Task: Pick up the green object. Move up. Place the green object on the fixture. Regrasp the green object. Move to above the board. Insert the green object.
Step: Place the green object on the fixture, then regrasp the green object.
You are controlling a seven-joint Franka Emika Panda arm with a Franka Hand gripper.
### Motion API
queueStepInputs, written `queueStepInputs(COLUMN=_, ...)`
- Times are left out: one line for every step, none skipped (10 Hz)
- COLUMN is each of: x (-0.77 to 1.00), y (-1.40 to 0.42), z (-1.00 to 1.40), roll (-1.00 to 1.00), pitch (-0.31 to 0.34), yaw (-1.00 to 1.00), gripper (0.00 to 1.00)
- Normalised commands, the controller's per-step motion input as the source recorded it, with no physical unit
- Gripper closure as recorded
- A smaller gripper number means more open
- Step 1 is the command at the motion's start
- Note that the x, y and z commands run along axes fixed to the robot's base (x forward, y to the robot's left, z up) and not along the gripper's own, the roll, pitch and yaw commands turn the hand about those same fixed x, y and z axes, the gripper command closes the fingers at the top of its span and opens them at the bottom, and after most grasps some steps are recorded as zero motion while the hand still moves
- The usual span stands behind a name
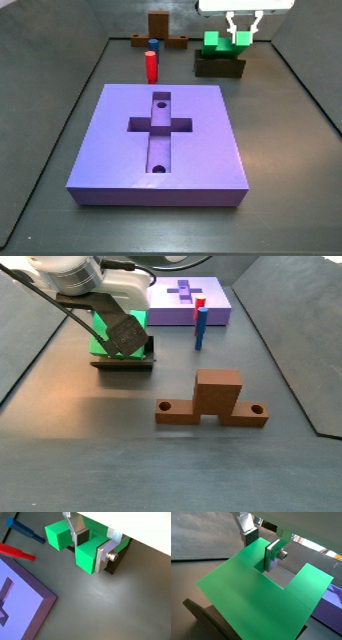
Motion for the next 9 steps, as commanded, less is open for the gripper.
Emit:
queueStepInputs(x=0.55, y=-0.13, z=-0.31, roll=-0.01, pitch=0.0, yaw=0.0, gripper=1.0)
queueStepInputs(x=0.34, y=-0.16, z=-0.37, roll=0.0, pitch=-0.009, yaw=0.0, gripper=1.0)
queueStepInputs(x=0.24, y=-0.1, z=-0.28, roll=0.0, pitch=-0.006, yaw=0.0, gripper=1.0)
queueStepInputs(x=0.02, y=0.0, z=0.0, roll=0.0, pitch=0.0, yaw=0.0, gripper=1.0)
queueStepInputs(x=0.0, y=0.0, z=0.0, roll=0.0, pitch=0.0, yaw=0.0, gripper=1.0)
queueStepInputs(x=0.0, y=0.0, z=0.0, roll=0.0, pitch=0.0, yaw=0.0, gripper=0.0)
queueStepInputs(x=0.0, y=-0.04, z=0.27, roll=0.23, pitch=0.0, yaw=0.12, gripper=0.0)
queueStepInputs(x=0.1, y=-0.17, z=0.77, roll=0.41, pitch=-0.109, yaw=0.1, gripper=0.0)
queueStepInputs(x=0.33, y=-0.2, z=0.95, roll=0.64, pitch=-0.109, yaw=0.12, gripper=0.0)
